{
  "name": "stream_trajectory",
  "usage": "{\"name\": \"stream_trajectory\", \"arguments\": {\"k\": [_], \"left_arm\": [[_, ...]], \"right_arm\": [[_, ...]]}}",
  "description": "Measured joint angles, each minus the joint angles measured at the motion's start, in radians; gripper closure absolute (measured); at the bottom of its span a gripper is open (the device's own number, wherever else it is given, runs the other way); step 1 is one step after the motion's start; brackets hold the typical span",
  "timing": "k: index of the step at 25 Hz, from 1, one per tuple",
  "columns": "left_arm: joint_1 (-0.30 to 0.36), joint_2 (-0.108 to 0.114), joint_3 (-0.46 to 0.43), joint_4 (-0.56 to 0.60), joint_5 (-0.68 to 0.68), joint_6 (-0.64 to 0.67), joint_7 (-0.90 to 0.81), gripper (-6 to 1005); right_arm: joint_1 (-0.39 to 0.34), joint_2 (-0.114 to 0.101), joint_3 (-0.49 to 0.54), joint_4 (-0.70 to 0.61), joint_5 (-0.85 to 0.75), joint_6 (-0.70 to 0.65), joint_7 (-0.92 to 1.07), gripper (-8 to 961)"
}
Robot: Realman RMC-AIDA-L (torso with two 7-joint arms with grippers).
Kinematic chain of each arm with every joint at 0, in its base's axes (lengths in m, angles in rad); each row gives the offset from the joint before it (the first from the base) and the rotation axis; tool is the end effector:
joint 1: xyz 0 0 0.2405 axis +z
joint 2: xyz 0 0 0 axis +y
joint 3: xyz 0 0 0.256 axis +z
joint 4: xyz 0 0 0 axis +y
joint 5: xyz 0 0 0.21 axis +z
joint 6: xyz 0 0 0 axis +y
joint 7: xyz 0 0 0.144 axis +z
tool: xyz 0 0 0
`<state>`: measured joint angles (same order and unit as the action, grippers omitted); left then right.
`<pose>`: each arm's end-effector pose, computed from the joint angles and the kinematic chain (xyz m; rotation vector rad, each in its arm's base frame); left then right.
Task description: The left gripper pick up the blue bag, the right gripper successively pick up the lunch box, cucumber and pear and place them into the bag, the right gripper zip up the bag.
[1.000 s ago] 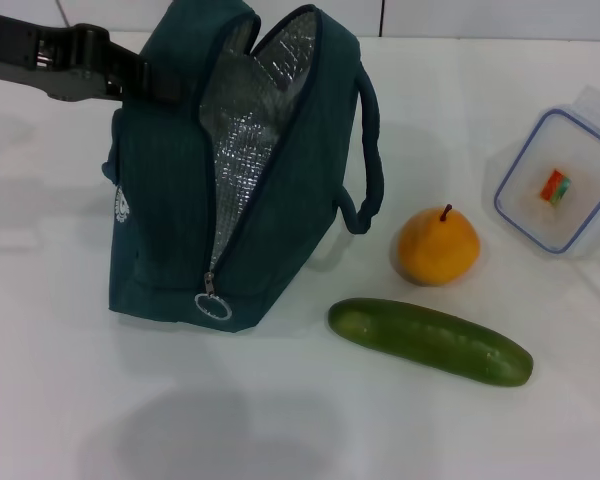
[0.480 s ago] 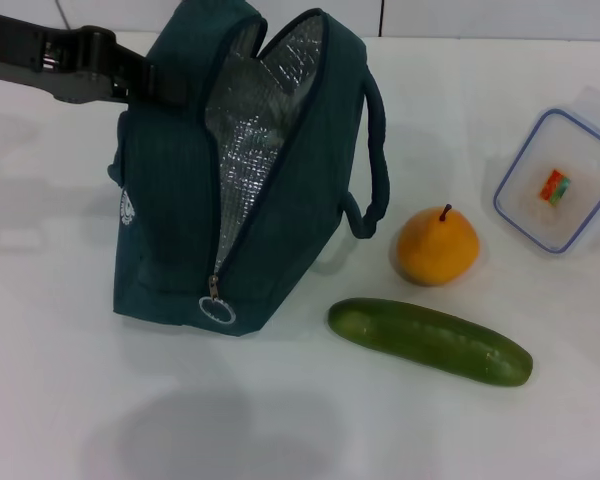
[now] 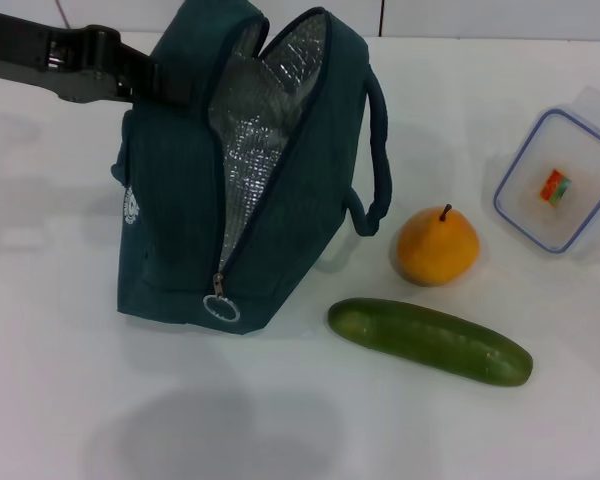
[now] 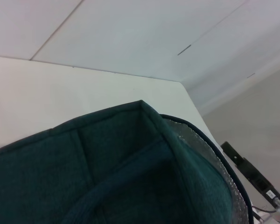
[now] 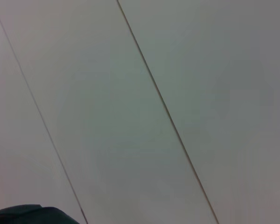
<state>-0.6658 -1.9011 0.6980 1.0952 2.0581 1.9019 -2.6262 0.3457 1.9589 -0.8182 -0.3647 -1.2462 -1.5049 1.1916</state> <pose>-0.1882 0.3597 0.1257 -2.5877 -1.6115 -0.5125 0.3199 0.3081 0.0568 -2.0816 0.7660 1.1582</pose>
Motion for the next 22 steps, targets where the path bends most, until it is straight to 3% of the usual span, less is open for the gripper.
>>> {"name": "stream_trajectory", "arguments": {"k": [10,22], "left_arm": [[0.001,-0.001,0.0,0.0,0.001,-0.001,0.0,960],[-0.003,-0.001,0.0,0.0,0.012,-0.001,0.0,961]], "right_arm": [[0.075,0.02,-0.027,0.022,-0.006,0.114,0.041,94],[0.126,0.038,-0.063,0.02,-0.042,0.159,0.041,97]]}}
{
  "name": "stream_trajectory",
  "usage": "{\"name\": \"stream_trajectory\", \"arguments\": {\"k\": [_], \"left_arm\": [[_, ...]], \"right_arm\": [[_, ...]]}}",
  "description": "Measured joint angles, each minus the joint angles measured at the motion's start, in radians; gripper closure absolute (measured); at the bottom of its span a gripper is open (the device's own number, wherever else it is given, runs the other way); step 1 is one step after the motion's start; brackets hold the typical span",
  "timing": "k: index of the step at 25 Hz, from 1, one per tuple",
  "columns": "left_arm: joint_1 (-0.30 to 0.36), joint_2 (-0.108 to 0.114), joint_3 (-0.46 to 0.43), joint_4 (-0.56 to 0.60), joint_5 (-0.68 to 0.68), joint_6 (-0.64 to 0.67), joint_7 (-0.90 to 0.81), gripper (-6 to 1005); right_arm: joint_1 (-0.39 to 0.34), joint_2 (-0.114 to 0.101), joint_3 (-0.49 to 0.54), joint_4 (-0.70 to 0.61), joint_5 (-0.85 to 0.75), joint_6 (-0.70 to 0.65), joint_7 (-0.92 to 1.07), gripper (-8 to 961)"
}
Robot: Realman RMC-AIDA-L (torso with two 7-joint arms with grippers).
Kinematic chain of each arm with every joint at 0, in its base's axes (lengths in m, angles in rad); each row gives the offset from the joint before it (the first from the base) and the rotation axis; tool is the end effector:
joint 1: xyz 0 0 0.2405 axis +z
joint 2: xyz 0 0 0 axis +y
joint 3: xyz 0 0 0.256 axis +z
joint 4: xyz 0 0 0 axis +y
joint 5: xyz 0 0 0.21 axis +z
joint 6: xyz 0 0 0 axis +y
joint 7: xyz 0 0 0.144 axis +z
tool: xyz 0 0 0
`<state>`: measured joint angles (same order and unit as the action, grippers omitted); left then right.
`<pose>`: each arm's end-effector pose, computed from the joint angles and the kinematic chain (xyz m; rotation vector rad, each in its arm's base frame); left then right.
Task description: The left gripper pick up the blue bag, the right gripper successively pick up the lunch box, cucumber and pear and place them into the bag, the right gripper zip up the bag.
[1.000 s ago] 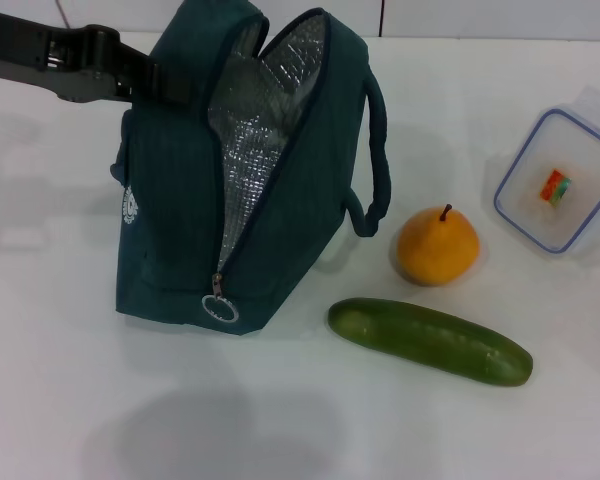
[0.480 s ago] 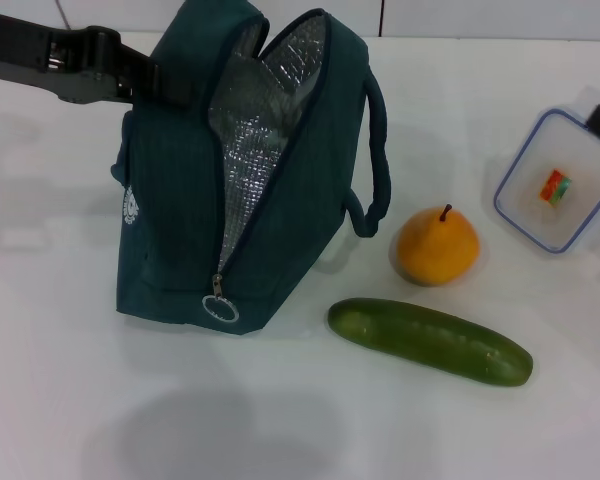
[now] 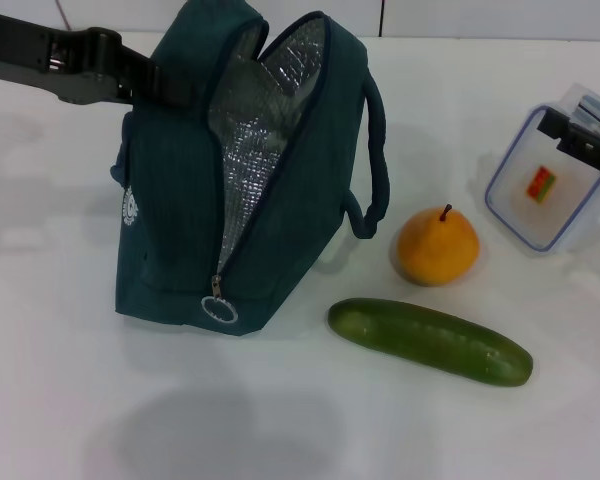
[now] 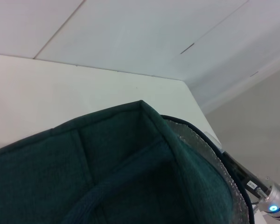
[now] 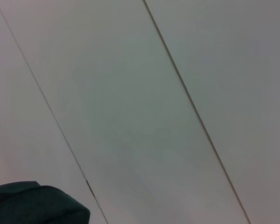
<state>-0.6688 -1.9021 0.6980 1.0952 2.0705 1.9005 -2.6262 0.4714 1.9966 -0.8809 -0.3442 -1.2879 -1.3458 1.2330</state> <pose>-0.1886 0.3604 0.1249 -2.5837 -1.6136 -0.4979 0.2909 0.3473 0.0201 -2.1743 0.8368 1.0807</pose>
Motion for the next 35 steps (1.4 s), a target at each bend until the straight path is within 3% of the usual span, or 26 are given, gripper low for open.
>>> {"name": "stream_trajectory", "arguments": {"k": [4,10,21,26,35], "left_arm": [[0.0,0.0,0.0,0.0,0.001,0.0,0.0,962],[0.0,0.0,0.0,0.0,0.004,0.0,0.0,961],[-0.001,-0.001,0.0,-0.002,0.007,0.0,-0.002,961],[-0.001,-0.001,0.0,-0.002,0.007,0.0,-0.003,961],[-0.002,-0.002,0.0,-0.002,0.007,0.0,-0.004,962]], "right_arm": [[0.003,0.001,-0.016,-0.007,-0.005,0.008,-0.001,104],[-0.002,0.002,-0.013,-0.007,-0.006,0.023,0.0,324],[-0.002,0.002,-0.017,-0.007,-0.008,0.021,0.0,563],[-0.004,0.002,-0.014,-0.007,-0.007,0.017,0.0,719],[-0.015,0.001,-0.011,-0.02,-0.007,-0.003,0.0,752]]}}
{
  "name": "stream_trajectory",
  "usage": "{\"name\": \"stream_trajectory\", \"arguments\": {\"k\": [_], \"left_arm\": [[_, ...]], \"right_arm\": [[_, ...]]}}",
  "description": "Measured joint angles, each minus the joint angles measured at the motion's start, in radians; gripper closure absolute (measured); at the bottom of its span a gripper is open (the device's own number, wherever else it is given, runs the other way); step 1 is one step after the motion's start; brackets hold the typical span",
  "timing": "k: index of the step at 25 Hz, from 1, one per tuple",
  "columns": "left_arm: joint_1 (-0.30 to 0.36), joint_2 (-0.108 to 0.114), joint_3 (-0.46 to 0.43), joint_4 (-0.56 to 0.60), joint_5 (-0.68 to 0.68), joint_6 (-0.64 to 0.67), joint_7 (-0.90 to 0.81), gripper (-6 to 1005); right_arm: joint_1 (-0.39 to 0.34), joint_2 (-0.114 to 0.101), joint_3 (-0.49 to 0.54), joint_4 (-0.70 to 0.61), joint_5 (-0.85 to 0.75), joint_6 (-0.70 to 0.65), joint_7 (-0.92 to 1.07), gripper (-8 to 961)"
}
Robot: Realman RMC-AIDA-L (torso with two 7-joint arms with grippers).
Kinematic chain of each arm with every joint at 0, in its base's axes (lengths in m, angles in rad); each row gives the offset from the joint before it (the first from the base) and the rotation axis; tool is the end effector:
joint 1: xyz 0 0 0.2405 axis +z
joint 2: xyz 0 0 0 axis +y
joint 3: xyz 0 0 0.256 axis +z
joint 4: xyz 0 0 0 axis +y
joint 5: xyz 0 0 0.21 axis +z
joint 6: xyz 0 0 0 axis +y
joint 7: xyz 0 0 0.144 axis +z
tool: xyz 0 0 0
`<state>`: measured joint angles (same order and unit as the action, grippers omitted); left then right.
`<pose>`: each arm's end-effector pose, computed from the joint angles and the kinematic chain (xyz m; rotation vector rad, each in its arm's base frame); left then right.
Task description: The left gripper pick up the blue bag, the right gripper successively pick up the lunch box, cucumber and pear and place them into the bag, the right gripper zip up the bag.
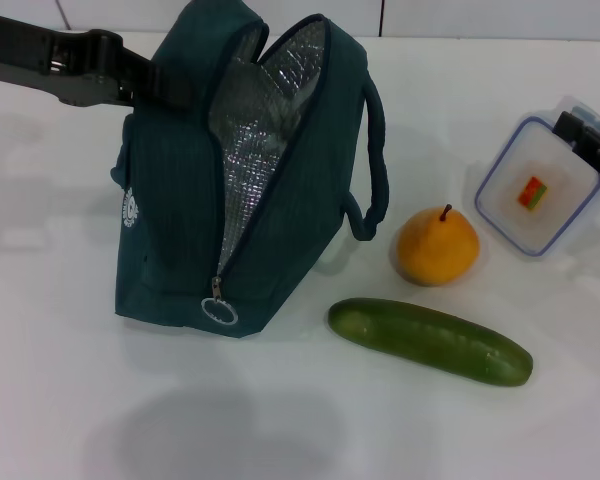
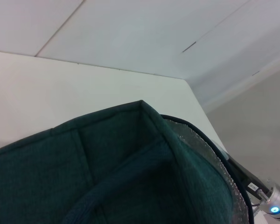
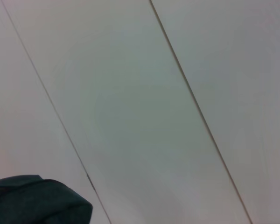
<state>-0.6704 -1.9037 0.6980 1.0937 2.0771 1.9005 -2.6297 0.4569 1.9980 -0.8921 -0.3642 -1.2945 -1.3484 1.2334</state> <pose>-0.1890 0.3605 0.1239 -2.5804 -1.6224 -0.4909 0.2925 0.3441 0.0204 -2.1876 0.8255 1.0665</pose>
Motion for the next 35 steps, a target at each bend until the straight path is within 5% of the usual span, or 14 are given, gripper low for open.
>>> {"name": "stream_trajectory", "arguments": {"k": [35], "left_arm": [[0.002,-0.001,0.0,0.0,0.001,0.002,-0.003,960]], "right_arm": [[-0.012,-0.002,0.01,0.002,0.017,-0.06,0.014,864]]}}
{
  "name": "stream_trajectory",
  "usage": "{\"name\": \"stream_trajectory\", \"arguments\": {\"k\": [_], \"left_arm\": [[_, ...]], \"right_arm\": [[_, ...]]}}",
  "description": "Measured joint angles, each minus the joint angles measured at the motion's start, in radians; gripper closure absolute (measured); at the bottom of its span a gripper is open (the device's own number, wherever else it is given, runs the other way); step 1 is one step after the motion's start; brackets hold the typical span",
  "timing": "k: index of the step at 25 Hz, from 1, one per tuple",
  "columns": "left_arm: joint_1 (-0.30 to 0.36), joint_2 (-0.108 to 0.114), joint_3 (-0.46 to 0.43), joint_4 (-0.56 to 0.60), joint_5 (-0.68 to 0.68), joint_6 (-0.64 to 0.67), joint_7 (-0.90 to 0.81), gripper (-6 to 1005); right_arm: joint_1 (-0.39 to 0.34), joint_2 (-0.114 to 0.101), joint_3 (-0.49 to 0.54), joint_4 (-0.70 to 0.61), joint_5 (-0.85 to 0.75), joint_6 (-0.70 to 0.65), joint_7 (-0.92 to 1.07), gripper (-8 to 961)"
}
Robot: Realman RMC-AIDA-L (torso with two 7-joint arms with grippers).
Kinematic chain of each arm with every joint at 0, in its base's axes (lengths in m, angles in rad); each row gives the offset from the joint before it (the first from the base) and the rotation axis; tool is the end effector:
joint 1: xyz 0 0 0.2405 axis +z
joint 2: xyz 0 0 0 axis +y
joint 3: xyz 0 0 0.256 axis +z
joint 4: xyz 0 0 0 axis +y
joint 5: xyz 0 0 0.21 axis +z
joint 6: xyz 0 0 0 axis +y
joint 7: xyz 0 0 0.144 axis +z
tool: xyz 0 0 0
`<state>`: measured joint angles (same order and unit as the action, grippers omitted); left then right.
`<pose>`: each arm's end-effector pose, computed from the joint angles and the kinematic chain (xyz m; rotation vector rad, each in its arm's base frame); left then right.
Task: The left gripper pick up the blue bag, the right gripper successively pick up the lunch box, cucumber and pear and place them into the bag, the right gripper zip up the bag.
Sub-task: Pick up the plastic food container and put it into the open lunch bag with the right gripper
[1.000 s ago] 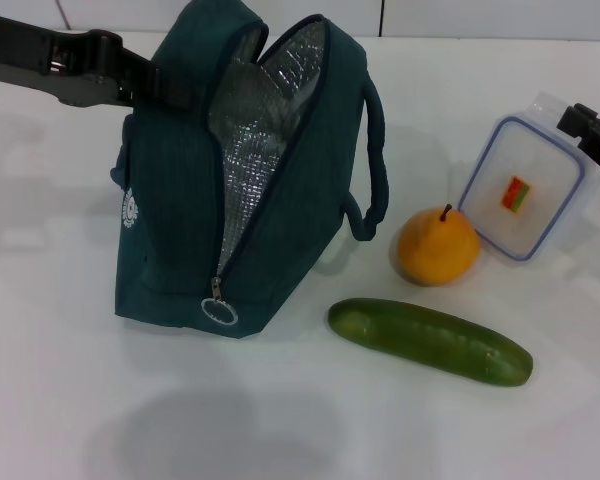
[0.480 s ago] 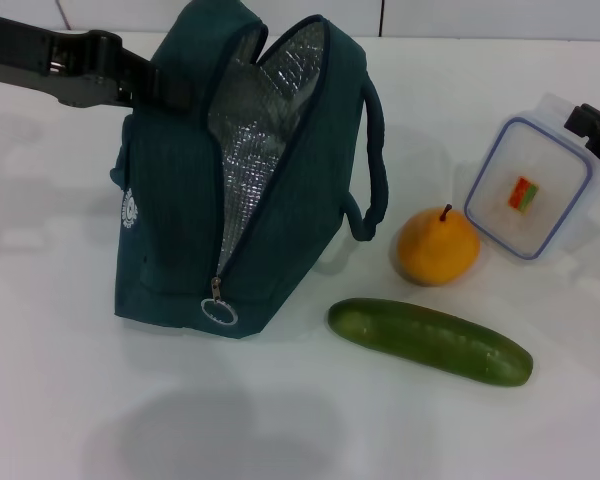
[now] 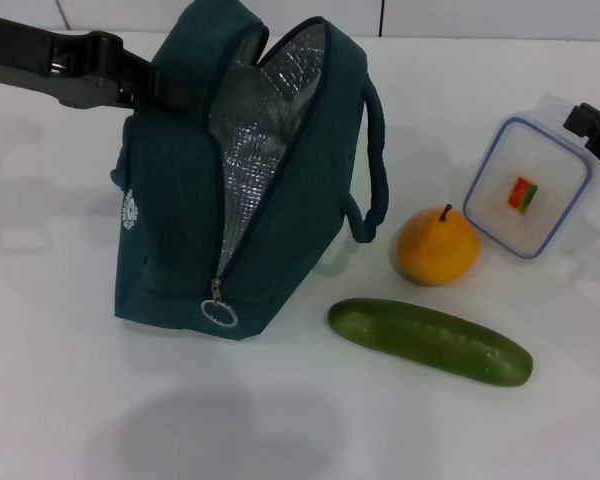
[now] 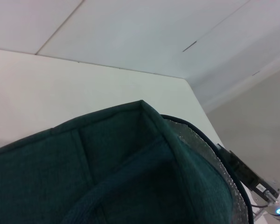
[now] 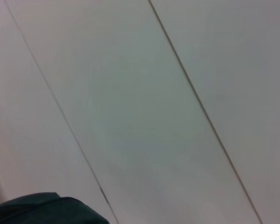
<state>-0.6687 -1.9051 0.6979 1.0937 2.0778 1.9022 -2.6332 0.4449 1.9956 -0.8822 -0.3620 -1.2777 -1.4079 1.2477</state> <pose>-0.1895 0.3598 0.1233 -2.5783 -1.6311 -0.4901 0.2902 0.3376 0.0254 -2.1822 0.8248 1.1388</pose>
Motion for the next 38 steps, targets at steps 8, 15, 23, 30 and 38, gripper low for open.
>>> {"name": "stream_trajectory", "arguments": {"k": [8,15,23,30,38], "left_arm": [[0.0,0.0,0.0,0.0,0.001,0.0,0.002,961],[0.0,0.0,0.0,0.0,0.001,0.0,0.002,962],[0.0,0.0,0.0,0.0,0.001,0.0,0.002,960],[0.0,-0.001,0.0,0.0,0.001,0.0,0.001,961],[-0.005,-0.006,0.0,0.0,0.001,0.0,0.001,962]], "right_arm": [[-0.001,0.001,0.0,0.0,0.011,-0.012,-0.002,865],[-0.003,-0.001,0.003,-0.001,0.049,-0.045,-0.004,865],[-0.004,-0.008,0.015,0.006,0.093,-0.063,0.006,865],[0.008,-0.02,0.016,-0.006,0.133,-0.088,0.063,865],[0.075,-0.031,0.025,-0.014,0.162,-0.099,0.133,865]]}}
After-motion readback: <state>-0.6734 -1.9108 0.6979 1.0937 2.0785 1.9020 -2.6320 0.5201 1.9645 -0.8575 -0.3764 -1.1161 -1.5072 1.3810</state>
